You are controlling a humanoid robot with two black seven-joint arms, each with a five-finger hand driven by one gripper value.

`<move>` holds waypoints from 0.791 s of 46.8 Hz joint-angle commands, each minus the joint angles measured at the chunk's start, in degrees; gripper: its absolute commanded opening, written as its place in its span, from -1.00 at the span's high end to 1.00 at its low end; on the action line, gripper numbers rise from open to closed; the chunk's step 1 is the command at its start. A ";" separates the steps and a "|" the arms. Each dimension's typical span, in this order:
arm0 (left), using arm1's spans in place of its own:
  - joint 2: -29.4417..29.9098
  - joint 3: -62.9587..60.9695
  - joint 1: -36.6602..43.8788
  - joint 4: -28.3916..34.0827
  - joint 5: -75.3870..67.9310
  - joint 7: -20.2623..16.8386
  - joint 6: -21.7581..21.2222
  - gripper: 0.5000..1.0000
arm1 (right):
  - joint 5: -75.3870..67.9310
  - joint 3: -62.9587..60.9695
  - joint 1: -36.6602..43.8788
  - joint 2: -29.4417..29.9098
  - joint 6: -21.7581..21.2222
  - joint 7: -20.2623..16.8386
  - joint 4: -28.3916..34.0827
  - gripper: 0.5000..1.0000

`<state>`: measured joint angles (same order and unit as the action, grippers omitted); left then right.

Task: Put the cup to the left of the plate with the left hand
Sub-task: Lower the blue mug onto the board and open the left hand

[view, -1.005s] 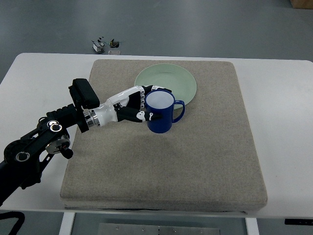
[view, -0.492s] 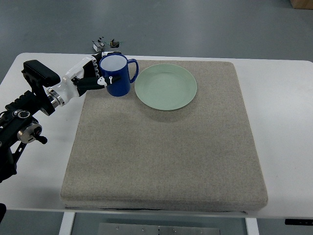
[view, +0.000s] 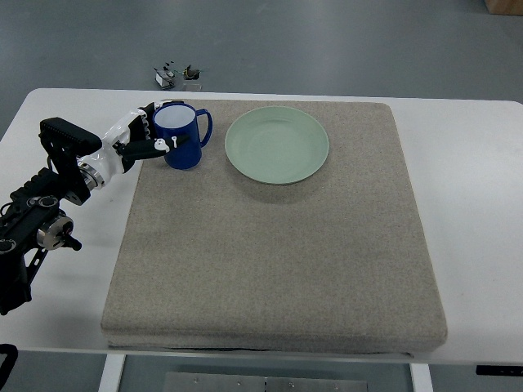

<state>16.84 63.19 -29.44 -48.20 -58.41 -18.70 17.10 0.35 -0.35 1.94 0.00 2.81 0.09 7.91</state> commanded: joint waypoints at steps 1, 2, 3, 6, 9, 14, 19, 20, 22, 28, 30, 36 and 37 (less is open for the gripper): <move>-0.14 0.00 0.00 0.04 -0.13 -0.11 -0.14 1.00 | 0.00 0.00 0.00 0.00 0.00 -0.01 0.00 -0.73; -0.14 0.00 0.00 0.04 -0.13 -0.11 -0.14 1.00 | 0.00 0.00 0.00 0.00 0.00 -0.01 0.00 -0.73; -0.14 0.00 0.00 0.04 -0.13 -0.11 -0.14 1.00 | 0.00 0.00 0.00 0.00 0.00 -0.01 0.00 -0.73; -0.14 0.00 0.00 0.04 -0.13 -0.11 -0.57 1.00 | 0.00 0.00 0.00 0.00 0.00 -0.01 0.00 -0.73; -0.14 -0.18 0.00 0.04 -0.22 -0.11 -1.45 1.00 | 0.00 0.00 0.00 0.00 0.00 0.08 0.00 -0.73; -0.14 -0.18 0.00 0.12 -0.22 -0.11 -1.81 1.00 | 0.00 0.00 0.00 0.00 0.00 -0.01 0.00 -0.73; -0.14 -0.18 0.00 0.30 -0.13 -0.20 -1.89 1.00 | 0.00 0.00 0.00 0.00 0.00 -0.01 0.00 -0.73; -0.14 -0.18 0.09 0.47 -0.21 -0.20 -1.89 1.00 | 0.00 0.00 0.00 0.00 0.00 -0.01 0.00 -0.73; -0.05 -0.18 0.09 0.48 -0.13 -0.20 -1.98 1.00 | 0.00 0.00 0.00 0.00 0.00 -0.01 0.00 -0.73; -0.14 -0.18 0.09 0.83 0.40 -0.38 -2.16 1.00 | 0.00 0.00 0.00 0.00 0.00 -0.01 0.00 -0.73; -0.05 -0.18 0.09 1.09 0.49 -0.38 -2.16 0.96 | 0.00 0.00 0.00 0.00 0.00 -0.01 0.00 -0.73; -0.05 -0.18 0.17 1.18 0.49 -0.29 -2.16 0.55 | 0.00 0.00 0.00 0.00 0.00 -0.01 0.00 -0.73; -0.05 -0.18 0.17 1.18 0.49 -0.38 -2.16 0.43 | 0.00 0.00 0.00 0.00 0.00 -0.01 0.00 -0.73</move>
<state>16.78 63.02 -29.32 -47.03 -57.93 -19.07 14.94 0.35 -0.35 1.93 0.00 2.81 0.09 7.91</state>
